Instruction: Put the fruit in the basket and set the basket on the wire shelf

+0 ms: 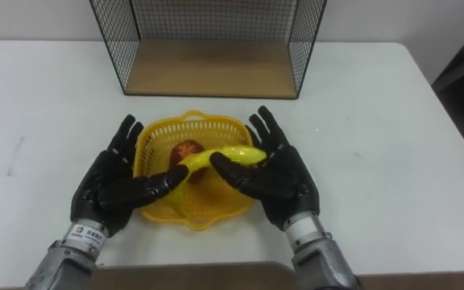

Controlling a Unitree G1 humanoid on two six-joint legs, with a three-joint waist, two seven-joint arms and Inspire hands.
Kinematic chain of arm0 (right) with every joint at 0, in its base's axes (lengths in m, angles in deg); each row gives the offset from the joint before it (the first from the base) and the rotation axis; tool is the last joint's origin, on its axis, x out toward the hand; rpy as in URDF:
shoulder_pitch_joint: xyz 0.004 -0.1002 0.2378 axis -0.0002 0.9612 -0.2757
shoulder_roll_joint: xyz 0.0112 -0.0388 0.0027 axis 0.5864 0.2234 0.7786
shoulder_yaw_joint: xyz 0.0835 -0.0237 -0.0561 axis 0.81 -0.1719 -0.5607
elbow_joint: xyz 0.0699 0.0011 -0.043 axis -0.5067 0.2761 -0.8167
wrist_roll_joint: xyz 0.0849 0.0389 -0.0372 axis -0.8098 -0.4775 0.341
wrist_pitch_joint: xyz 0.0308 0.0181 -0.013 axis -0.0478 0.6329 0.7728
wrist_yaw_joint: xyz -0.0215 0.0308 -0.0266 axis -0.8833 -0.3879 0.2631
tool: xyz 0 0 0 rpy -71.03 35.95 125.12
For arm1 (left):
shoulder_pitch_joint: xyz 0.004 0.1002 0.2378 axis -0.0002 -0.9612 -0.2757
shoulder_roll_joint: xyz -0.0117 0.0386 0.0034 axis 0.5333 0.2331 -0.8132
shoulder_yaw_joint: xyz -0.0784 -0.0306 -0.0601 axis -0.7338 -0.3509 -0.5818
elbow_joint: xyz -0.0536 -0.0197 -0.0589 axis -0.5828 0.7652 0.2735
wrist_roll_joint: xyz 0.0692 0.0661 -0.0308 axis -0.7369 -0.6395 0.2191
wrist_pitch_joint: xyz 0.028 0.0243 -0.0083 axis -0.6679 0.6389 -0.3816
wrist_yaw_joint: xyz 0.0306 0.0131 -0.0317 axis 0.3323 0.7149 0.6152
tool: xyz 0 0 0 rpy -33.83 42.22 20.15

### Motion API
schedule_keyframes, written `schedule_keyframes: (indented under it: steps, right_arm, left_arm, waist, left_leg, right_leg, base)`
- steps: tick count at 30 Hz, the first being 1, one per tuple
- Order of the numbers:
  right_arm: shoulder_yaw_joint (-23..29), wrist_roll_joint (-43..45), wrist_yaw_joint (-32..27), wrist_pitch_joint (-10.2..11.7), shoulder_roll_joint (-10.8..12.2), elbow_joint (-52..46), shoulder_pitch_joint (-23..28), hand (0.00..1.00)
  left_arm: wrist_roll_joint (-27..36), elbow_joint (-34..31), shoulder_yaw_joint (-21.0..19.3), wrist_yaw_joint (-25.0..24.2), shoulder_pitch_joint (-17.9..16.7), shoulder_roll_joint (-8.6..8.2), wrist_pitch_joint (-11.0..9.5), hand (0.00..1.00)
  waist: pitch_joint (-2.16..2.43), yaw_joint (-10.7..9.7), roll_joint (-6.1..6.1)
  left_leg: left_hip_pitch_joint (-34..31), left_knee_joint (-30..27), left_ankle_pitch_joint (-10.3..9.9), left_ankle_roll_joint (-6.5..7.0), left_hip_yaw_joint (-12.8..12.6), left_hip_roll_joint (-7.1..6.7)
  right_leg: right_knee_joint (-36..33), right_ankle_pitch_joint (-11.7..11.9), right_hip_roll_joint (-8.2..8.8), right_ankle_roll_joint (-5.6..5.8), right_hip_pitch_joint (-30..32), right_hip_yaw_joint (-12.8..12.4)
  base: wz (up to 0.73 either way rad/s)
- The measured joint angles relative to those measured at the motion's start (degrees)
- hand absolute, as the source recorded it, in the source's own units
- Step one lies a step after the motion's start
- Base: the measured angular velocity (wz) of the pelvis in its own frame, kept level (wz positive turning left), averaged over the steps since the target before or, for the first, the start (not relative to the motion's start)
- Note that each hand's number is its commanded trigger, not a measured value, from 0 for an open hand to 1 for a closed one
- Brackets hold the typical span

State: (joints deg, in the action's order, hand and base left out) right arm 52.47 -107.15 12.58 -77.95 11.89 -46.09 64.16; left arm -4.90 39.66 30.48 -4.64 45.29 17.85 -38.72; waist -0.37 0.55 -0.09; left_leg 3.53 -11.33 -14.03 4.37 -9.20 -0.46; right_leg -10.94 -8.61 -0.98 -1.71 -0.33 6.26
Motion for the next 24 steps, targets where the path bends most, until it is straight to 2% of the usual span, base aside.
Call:
schedule_keyframes:
  steps: [5, 9, 16, 24]
  right_arm:
    - [-0.72, 0.05, 0.05, -0.03, -0.13, 0.29, 0.00, 0.00]
    - [-1.52, 0.01, -0.02, 0.23, -0.15, 0.28, -0.01, 0.00]
    - [-2.26, 2.50, -0.09, 1.85, -0.11, 0.28, -0.01, 0.00]
    - [-2.73, 2.97, -0.13, 2.93, 0.67, 2.53, -0.85, 0.00]
  left_arm:
    - [1.88, 0.63, 0.16, 0.00, -0.19, 0.10, 0.03, 0.00]
    - [4.25, 0.63, 1.21, 0.27, -1.03, 0.92, -0.01, 0.00]
    - [4.29, 0.70, 2.26, 0.87, -1.05, 1.01, -0.98, 0.00]
    - [4.03, 1.24, 3.49, 2.52, -1.02, 0.94, -2.14, 0.00]
  waist:
    - [-0.11, 0.01, 0.18]
    - [-0.17, 0.04, 0.26]
    - [-0.58, -0.01, -0.04]
    - [-0.66, -0.06, -0.18]
  left_leg:
    - [0.27, -0.01, 0.00, 0.00, 0.00, 0.04]
    - [0.27, 0.12, 0.00, 0.00, -0.02, 0.04]
    - [0.31, 0.26, 0.00, 0.00, -0.03, 0.05]
    - [0.21, 0.61, 0.00, 0.00, -0.03, 0.06]
  right_leg:
    - [-0.71, 0.00, -0.03, 0.00, 0.09, -0.16]
    - [-0.73, 0.00, -0.05, 0.00, 0.16, -0.15]
    - [-0.72, 0.00, -0.06, 0.00, 0.19, -0.10]
    - [-0.62, 0.00, -0.12, 0.00, 0.27, 0.22]
  base:
    - [0.00]
    - [0.00]
    - [0.00]
    - [0.00]
